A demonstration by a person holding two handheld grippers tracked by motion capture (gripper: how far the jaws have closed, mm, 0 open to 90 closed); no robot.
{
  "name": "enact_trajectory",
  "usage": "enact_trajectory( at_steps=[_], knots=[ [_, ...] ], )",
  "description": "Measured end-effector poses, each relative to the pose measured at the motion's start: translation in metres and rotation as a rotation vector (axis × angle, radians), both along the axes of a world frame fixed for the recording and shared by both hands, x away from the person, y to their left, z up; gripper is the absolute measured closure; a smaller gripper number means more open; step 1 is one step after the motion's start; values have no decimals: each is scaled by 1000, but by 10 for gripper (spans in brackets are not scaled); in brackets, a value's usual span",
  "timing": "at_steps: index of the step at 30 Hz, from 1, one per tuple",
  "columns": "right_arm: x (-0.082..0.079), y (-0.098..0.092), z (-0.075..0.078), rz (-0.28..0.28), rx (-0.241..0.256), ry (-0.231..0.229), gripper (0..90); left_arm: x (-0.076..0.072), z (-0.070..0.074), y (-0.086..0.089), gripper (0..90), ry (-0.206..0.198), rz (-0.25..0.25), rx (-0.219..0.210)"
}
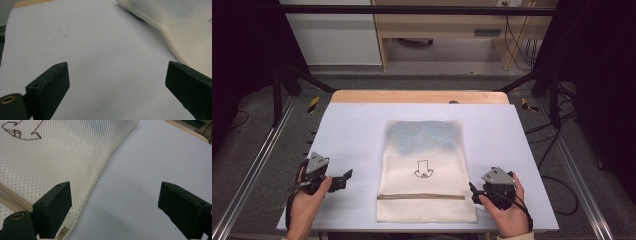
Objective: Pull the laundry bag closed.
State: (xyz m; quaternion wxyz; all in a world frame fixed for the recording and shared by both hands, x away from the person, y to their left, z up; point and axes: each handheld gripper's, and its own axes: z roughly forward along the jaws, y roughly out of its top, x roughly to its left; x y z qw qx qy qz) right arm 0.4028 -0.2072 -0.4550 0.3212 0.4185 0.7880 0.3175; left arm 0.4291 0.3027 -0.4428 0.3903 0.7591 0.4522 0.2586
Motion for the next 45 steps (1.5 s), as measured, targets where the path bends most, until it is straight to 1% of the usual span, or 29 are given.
enact_trajectory(
  at_steps=[1,2,4,6,7,9,11,13,14,16,18,19,21,23,25,26,28,31,32,34,35,37,38,40,41,44,45],
  knots=[
    [0,1,1,5,0,-8,118,-7,2,0,53,-11,4,-5],
    [-1,2,1,12,2,-6,110,-12,4,-1,53,-16,-5,-4],
    [-2,4,3,23,10,-5,105,-23,6,-2,53,-15,-13,7],
    [-3,8,6,31,15,-5,118,-35,7,-4,53,-17,-31,5],
    [-3,13,8,59,7,-5,128,-40,7,-5,53,-21,-40,10],
    [-3,16,9,68,7,-11,145,-48,8,-6,53,-33,-50,35],
    [-2,25,12,96,-4,-9,153,-48,8,-5,53,-51,-46,43],
    [-1,34,16,120,-10,-12,155,-44,7,-4,53,-58,-31,33],
    [0,38,18,136,-12,-9,156,-43,5,-3,53,-57,-25,31],
    [0,47,23,163,-13,-10,161,-40,3,-2,53,-53,-19,46],
    [1,56,27,192,-21,13,165,-39,2,-1,56,-47,-14,55],
    [1,61,29,211,-31,16,169,-39,2,0,55,-46,-10,58],
    [2,71,33,228,-47,32,165,-39,1,1,56,-34,-11,44],
    [4,81,38,250,-49,45,163,-39,2,2,57,-32,-6,34],
    [7,92,43,280,-64,47,174,-38,3,3,57,-40,-6,34],
    [9,98,46,295,-69,55,173,-38,3,3,57,-46,-1,27],
    [13,109,51,334,-68,62,173,-38,3,4,56,-50,2,29],
    [19,126,57,369,-63,72,158,-38,1,7,56,-44,19,23],
    [21,131,58,379,-63,68,144,-38,1,8,56,-39,21,24],
    [26,141,60,394,-84,82,109,-38,0,11,56,-34,29,29],
    [28,145,61,398,-89,78,101,-38,1,12,56,-31,31,24],
    [31,151,63,412,-105,86,98,-38,1,16,56,-32,47,18],
    [33,154,64,420,-111,91,95,-37,1,18,56,-27,52,10],
    [35,158,67,426,-116,77,102,-35,1,21,56,-24,62,-2],
    [37,160,69,429,-113,83,110,-34,0,21,56,-22,65,-9],
    [41,166,74,440,-112,78,144,-34,0,21,56,-20,68,-5],
    [42,168,75,441,-112,75,169,-34,0,21,56,-22,68,1]
  ],
)
